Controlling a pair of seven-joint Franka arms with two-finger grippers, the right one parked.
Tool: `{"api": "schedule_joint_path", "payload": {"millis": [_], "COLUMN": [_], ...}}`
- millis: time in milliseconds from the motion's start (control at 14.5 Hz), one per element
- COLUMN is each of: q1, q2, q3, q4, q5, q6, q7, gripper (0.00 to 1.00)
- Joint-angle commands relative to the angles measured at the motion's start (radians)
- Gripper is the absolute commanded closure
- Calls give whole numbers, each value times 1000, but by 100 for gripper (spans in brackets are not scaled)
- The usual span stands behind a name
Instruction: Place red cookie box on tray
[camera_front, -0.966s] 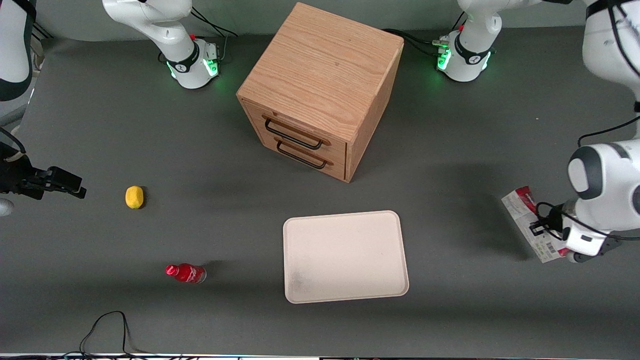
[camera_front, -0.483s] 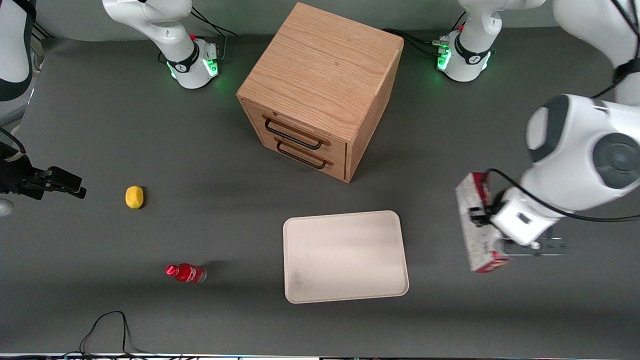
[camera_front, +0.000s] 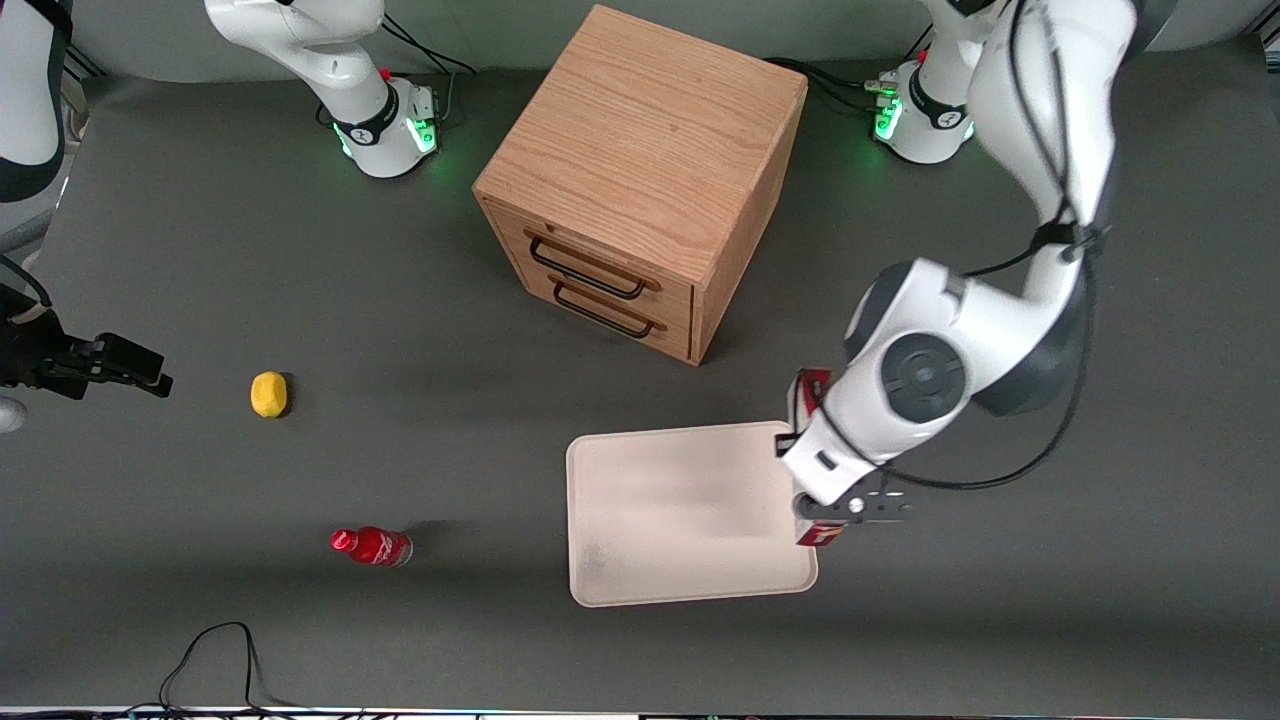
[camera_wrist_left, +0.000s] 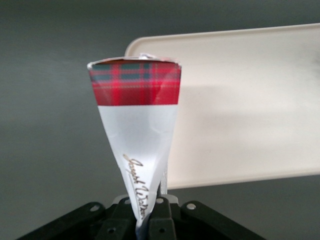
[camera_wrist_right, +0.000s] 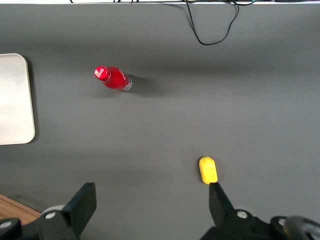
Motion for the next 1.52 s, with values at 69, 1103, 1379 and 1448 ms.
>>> {"api": "schedule_joint_path", "payload": {"millis": [69,1103,1379,1448], "q1": [-26,140,253,275], "q2": [142,-249,-446,-488], "q3": [0,4,61,87], "q4": [71,-276,-285,-290], "q5": [39,41,-36,-39], "q6": [68,128,-143,-180], "q7": [-55,-14,285,368], "gripper": [100,0,0,0]}}
